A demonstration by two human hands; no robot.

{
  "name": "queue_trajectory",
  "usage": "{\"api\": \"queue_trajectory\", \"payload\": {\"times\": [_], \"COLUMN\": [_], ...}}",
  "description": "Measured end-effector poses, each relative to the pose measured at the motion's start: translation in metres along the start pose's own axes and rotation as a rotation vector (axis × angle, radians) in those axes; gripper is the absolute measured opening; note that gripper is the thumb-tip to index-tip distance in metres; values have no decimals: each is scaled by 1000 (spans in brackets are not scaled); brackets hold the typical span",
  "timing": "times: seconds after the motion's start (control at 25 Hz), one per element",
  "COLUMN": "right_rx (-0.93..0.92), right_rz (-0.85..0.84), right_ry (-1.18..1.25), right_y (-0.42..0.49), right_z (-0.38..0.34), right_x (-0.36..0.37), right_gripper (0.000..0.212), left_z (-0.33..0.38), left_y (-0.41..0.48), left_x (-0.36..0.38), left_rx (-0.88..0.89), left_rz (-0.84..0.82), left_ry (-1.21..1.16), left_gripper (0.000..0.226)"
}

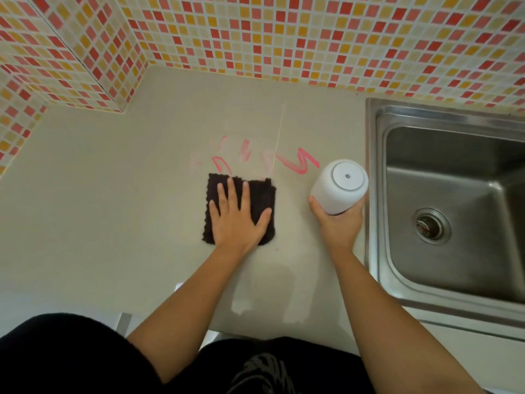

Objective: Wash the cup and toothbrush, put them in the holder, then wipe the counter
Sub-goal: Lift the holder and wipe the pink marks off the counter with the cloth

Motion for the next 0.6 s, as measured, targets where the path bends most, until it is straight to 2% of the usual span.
{"api": "queue_trajectory", "payload": {"times": [0.12,0.24,0.32,0.48,0.6], "right_rx": [-3,4,17,33,36], "right_rz": [-3,-8,-5,-13,-9], "right_ry": [2,-5,0,-7,19], "right_y": [0,1,1,0,1], "right_z": [0,1,1,2,2], "right_x": [-1,-1,0,0,0], "right_gripper": [93,93,92,90,84], "left_z": [38,10,-31,-109,-117], "left_y": [-21,-80,-73,20,104], "left_x": [9,19,11,-20,-41], "left_rx": [98,237,154,-192,-293], "left_rz": [-30,26,59,89,75], "left_ry": [-42,16,-14,-38,-76], "left_gripper": [83,89,93,90,79]}}
Point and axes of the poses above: each hand's wrist, its own y-axis towards the middle knuckle, its own x-axis out of the palm, z = x × y, the point moved 1 cm from there along y, towards the middle knuckle, and after that the axes turned 4 degrees about z, right-handed, at the moved point
